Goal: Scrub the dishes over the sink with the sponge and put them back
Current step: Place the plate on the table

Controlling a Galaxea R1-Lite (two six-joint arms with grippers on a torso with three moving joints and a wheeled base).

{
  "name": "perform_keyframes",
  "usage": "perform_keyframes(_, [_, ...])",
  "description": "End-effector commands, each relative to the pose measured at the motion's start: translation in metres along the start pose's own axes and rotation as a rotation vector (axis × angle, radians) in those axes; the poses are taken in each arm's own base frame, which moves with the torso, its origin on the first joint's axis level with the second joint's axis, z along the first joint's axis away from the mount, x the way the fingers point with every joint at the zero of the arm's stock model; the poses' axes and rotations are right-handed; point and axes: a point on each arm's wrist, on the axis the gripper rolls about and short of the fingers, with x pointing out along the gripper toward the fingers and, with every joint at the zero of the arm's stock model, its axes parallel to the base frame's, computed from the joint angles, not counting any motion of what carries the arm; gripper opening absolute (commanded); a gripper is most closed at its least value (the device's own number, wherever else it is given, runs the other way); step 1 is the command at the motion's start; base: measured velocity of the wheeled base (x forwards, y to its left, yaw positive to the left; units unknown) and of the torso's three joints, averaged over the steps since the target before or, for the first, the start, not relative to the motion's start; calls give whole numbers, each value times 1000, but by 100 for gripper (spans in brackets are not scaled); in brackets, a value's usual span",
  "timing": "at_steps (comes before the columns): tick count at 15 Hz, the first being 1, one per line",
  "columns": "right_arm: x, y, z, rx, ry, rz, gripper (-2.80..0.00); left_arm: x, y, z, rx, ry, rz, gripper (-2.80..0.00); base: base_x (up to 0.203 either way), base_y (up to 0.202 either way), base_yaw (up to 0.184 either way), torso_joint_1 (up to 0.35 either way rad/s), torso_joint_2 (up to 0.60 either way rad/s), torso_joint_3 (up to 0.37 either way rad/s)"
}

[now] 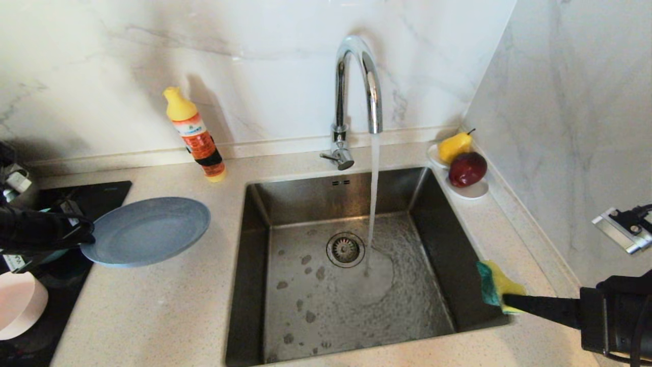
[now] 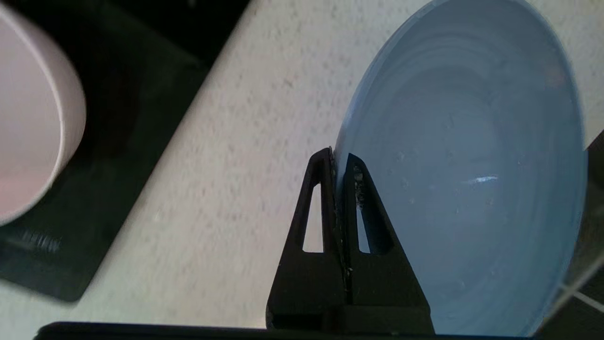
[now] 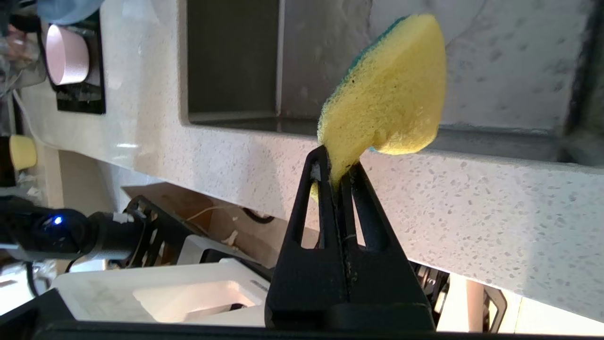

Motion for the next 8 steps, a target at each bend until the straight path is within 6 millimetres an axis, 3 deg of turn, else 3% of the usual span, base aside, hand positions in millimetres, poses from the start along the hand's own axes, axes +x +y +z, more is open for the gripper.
perform_keyframes(1, [4, -1, 1, 7, 14, 0, -280, 15, 9, 1, -13, 13, -1, -280, 0, 0, 0, 0, 0, 0])
perform_keyframes(7, [5, -1, 1, 4, 3, 5, -280, 38, 18, -8, 3, 35, 6, -280, 0, 0, 0, 0, 0, 0])
perform_keyframes(8, [4, -1, 1, 4, 2, 6, -280, 37, 17, -7, 5, 29, 2, -235, 0, 0, 0, 0, 0, 0])
